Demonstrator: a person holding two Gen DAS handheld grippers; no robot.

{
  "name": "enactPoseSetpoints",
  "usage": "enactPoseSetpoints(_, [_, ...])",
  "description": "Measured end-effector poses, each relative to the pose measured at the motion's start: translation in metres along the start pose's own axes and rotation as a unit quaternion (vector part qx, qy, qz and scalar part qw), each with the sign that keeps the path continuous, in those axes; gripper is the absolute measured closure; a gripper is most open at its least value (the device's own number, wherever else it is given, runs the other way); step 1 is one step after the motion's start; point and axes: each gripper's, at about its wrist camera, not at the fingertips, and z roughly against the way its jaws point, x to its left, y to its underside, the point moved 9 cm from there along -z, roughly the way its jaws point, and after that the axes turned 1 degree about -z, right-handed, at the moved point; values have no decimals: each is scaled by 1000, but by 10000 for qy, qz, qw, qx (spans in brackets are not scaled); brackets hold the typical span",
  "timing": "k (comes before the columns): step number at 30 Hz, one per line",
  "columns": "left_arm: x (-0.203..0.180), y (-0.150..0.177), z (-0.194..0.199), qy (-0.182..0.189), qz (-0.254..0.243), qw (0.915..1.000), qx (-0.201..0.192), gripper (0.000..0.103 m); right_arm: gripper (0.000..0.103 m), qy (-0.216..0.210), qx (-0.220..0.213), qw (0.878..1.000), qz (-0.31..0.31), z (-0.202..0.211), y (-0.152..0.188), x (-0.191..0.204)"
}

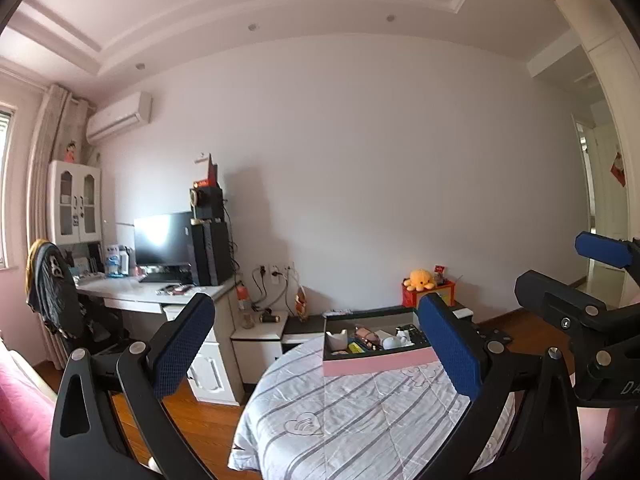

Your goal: Organize rigid objects

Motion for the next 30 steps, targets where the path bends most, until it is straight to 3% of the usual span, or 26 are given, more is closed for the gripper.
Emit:
enactPoseSetpoints(10, [7, -16, 46, -190, -13, 9991, -382, 0, 0, 42, -331, 9994, 76, 46, -11, 17])
enactPoseSetpoints(30, [0, -13, 50, -117, -30, 9991, -400, 0, 0, 129, -405, 9991, 89, 56, -10, 12])
